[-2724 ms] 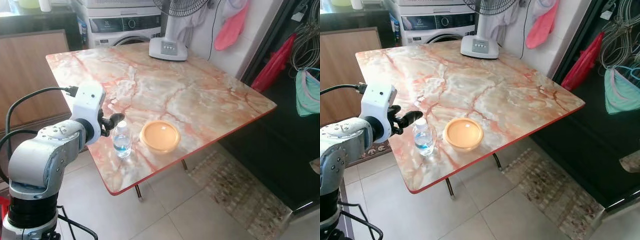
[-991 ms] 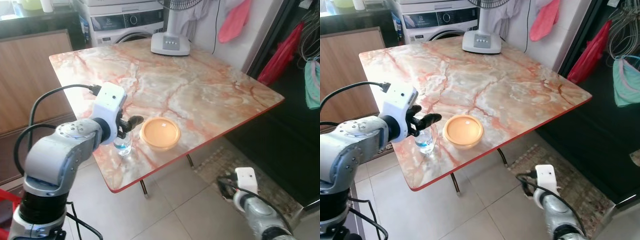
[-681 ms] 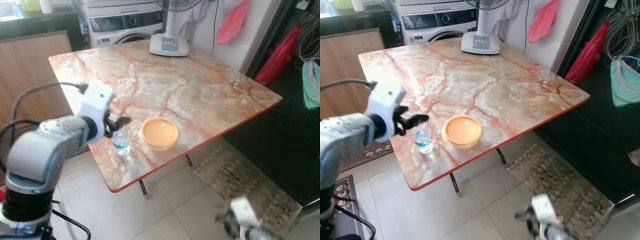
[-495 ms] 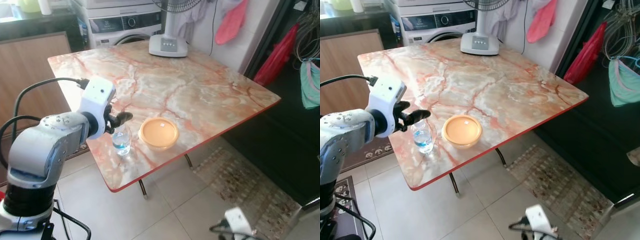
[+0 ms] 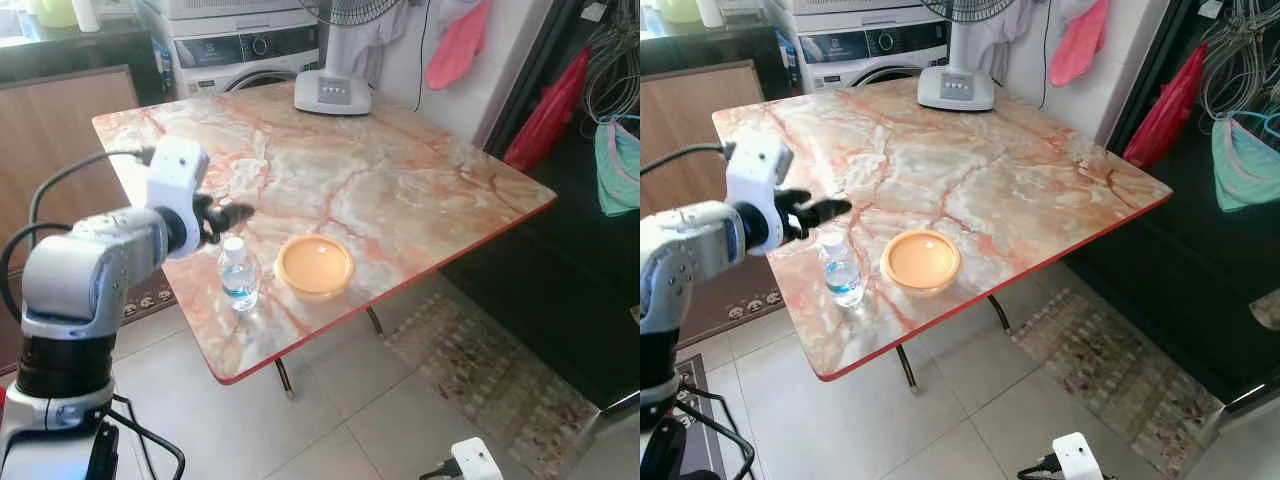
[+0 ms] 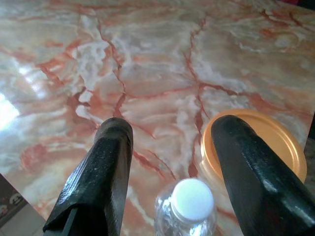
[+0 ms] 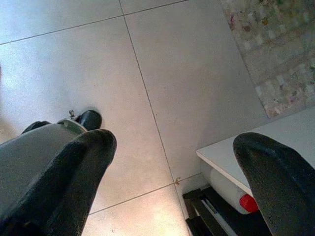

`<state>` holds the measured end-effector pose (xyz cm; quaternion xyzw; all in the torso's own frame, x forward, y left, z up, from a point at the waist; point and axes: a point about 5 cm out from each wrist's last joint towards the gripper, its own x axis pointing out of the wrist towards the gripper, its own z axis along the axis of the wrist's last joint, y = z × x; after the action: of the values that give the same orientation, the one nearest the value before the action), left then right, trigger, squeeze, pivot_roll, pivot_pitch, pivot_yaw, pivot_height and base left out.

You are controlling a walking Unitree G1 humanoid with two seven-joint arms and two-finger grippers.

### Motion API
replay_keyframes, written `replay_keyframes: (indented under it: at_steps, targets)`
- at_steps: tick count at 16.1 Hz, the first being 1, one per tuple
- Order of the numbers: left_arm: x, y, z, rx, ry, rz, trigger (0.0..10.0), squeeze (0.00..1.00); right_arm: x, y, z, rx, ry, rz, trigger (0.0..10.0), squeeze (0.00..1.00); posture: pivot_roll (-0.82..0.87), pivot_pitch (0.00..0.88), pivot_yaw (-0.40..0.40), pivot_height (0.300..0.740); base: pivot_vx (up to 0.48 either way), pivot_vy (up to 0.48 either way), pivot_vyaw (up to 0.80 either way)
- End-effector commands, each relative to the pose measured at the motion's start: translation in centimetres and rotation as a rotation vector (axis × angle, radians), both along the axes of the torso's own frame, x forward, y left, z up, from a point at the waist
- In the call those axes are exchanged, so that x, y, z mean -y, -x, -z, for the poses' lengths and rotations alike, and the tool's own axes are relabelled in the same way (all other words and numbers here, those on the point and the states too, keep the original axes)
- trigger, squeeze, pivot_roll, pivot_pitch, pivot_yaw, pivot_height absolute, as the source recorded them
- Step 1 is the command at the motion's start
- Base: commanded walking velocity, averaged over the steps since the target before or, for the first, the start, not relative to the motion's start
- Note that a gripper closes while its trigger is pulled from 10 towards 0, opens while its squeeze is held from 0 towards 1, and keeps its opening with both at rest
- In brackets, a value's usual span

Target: Restocking fridge

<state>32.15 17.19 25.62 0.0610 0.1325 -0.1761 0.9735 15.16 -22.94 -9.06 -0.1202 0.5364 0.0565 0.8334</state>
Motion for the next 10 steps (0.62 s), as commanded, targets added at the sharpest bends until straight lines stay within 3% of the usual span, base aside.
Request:
replay_keyframes:
  at_steps: [1, 6, 10]
  targets:
    - [-0.1, -0.4, -0.1, -0.005, 0.013, 0.012, 10.0, 0.0, 0.4, 0.5, 0.1, -0.003, -0.003, 0.031, 10.0, 0.0, 0.17, 0.0, -0.084, 0.74, 0.0, 0.0, 0.0]
    - [0.9, -0.4, 1.3, -0.058, -0.026, 0.102, 10.0, 0.0, 0.9, 1.3, 0.2, -0.009, 0.007, 0.064, 10.0, 0.0, 0.17, 0.0, -0.079, 0.74, 0.0, 0.0, 0.0]
    - [1.0, -0.2, 2.1, -0.089, -0.043, 0.105, 10.0, 0.0, 0.3, 0.8, 0.2, 0.0, -0.009, 0.064, 10.0, 0.0, 0.17, 0.0, -0.074, 0.74, 0.0, 0.0, 0.0]
